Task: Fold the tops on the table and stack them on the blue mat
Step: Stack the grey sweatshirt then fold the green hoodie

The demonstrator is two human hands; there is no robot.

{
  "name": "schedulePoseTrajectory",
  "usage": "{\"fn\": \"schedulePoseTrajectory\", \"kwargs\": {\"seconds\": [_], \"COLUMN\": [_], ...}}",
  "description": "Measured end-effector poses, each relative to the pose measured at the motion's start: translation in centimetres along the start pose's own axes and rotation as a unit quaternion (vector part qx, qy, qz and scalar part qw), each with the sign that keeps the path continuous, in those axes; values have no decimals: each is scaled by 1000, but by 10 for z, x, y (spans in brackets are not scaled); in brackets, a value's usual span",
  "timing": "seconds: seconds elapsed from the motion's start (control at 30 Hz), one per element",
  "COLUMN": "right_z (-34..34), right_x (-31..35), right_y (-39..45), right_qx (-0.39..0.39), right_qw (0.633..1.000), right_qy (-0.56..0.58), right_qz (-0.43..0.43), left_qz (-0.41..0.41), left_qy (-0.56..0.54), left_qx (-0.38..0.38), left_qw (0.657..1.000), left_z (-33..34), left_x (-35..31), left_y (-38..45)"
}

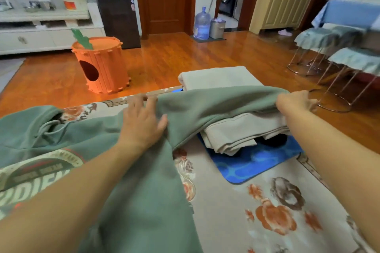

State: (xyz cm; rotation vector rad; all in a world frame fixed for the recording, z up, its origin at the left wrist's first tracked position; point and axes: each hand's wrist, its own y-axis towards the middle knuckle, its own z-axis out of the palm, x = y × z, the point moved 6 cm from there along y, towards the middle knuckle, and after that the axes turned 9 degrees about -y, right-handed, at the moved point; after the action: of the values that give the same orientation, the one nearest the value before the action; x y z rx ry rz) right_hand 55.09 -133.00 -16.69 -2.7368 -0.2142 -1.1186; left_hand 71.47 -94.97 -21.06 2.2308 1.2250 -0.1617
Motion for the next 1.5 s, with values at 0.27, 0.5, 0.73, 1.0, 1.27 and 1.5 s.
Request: {"fn": "schedulePoseTrajectory", "kwargs": {"seconds": [0.27, 0.5, 0.73, 1.0, 1.27, 1.5], "right_z": [27, -44, -63, -4, 159, 274], "right_x": [-2, 118, 117, 38, 140, 151], "right_y": [1, -52, -27, -54, -320, -442], "right_qx": [213, 251, 192, -60, 197, 290], "right_qw": [945, 830, 794, 989, 781, 705], "right_qy": [213, 498, 577, -51, -231, -255], "right_qz": [127, 17, -8, -128, -545, -595], "left_qz": [26, -102, -27, -30, -212, -288], "left_qy": [104, -194, -216, -100, 91, 152], "left_qx": [94, -39, 111, 230, 31, 121], "left_qw": [990, 975, 970, 968, 973, 938], "left_z": [30, -43, -35, -54, -188, -175], "left_x": [-62, -44, -75, 19, 247, 323], "left_y": [-42, -34, -41, -91, -189, -257]}}
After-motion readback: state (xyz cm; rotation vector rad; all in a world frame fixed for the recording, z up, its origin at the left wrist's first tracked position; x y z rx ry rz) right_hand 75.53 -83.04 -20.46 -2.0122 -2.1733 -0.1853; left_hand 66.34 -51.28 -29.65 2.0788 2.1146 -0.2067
